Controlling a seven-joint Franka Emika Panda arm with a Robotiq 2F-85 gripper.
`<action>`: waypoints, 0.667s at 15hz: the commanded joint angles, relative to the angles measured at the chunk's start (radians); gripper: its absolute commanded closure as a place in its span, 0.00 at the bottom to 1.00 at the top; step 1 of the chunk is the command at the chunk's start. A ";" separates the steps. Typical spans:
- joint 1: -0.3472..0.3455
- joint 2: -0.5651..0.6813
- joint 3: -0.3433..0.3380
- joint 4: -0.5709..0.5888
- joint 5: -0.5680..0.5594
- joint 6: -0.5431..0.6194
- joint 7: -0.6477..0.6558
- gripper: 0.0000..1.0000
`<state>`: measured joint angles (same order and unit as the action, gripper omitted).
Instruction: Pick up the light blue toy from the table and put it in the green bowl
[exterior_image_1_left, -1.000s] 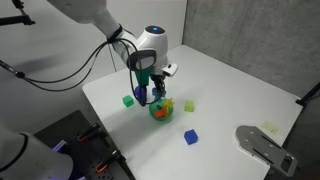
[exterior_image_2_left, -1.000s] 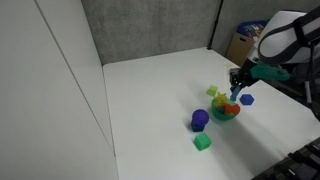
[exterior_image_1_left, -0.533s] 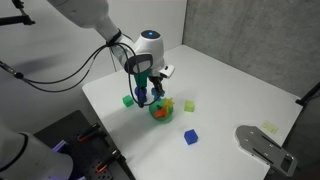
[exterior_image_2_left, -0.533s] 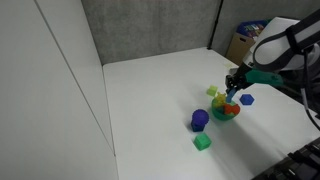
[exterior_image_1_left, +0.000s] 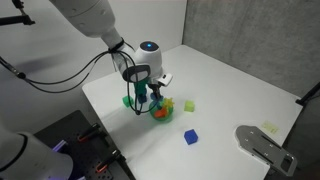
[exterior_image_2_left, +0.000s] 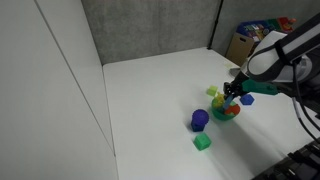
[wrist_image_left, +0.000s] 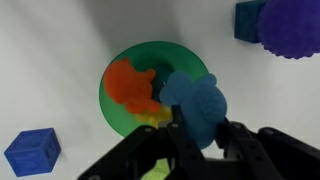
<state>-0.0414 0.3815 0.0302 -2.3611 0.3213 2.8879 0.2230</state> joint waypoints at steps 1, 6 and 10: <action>-0.049 0.034 0.036 0.004 0.031 0.046 -0.054 0.90; -0.089 0.068 0.067 0.003 0.027 0.075 -0.072 0.79; -0.107 0.070 0.079 0.002 0.022 0.080 -0.073 0.35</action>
<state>-0.1214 0.4516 0.0875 -2.3605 0.3246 2.9563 0.1865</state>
